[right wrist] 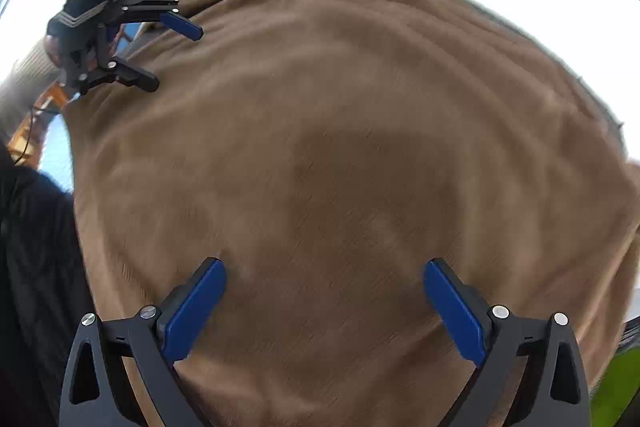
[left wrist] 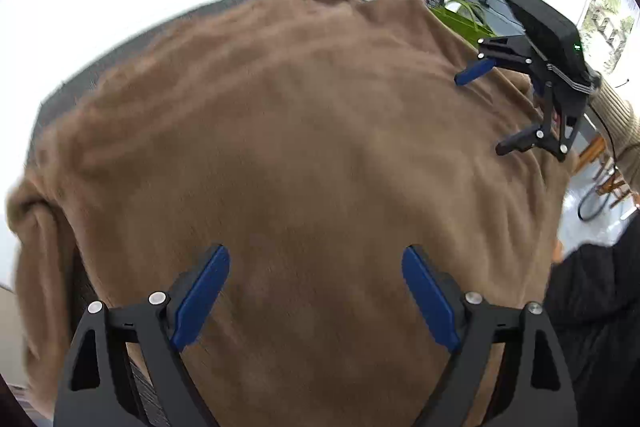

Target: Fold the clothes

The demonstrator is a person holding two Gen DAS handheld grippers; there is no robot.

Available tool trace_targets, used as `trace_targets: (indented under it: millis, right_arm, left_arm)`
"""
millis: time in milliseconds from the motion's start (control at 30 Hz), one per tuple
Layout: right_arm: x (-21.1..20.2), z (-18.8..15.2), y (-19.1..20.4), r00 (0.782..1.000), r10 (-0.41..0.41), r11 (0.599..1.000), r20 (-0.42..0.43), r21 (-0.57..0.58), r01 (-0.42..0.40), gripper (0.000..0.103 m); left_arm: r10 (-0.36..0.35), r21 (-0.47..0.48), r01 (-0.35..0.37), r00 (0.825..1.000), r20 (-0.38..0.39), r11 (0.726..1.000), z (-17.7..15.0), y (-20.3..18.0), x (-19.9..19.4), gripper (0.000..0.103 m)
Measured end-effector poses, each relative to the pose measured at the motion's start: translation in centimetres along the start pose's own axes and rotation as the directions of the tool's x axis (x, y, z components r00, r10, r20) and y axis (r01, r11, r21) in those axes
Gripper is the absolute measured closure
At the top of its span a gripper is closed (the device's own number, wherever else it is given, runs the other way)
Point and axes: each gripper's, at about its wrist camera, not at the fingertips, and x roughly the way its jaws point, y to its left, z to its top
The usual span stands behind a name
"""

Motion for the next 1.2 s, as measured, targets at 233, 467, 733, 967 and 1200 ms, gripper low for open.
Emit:
trace_targets:
  millis: [233,467,733,967,1200]
  right_arm:
    - [3.2,4.3,-6.0,0.998,-0.066,0.986,0.016,0.151,0.063,0.002]
    - [3.3,2.0,-7.7,1.0,-0.029,0.99,0.006,0.139,0.028,0.001]
    - [3.0,1.6,-8.3,0.999,-0.033,0.989,-0.013,0.141,0.035,0.001]
    - [1.5,5.5,-10.0,0.998,0.03,0.993,-0.058,0.115,-0.023,0.001]
    - [-1.2,12.2,-17.3,0.986,-0.104,0.989,0.131,0.118,0.089,0.001]
  left_arm:
    - [0.066,-0.051,-0.068,0.997,-0.041,0.996,3.2,3.5,3.7,0.012]
    - [0.053,-0.084,-0.055,0.998,-0.025,0.995,1.9,5.7,4.6,0.01]
    - [-0.007,-0.075,0.003,0.998,-0.057,0.997,2.5,6.4,4.1,0.007]
    - [-0.002,-0.093,0.01,0.996,0.087,0.996,10.6,10.3,0.4,0.007]
    - [0.114,-0.045,-0.112,0.993,0.032,0.993,18.7,18.1,4.2,0.007]
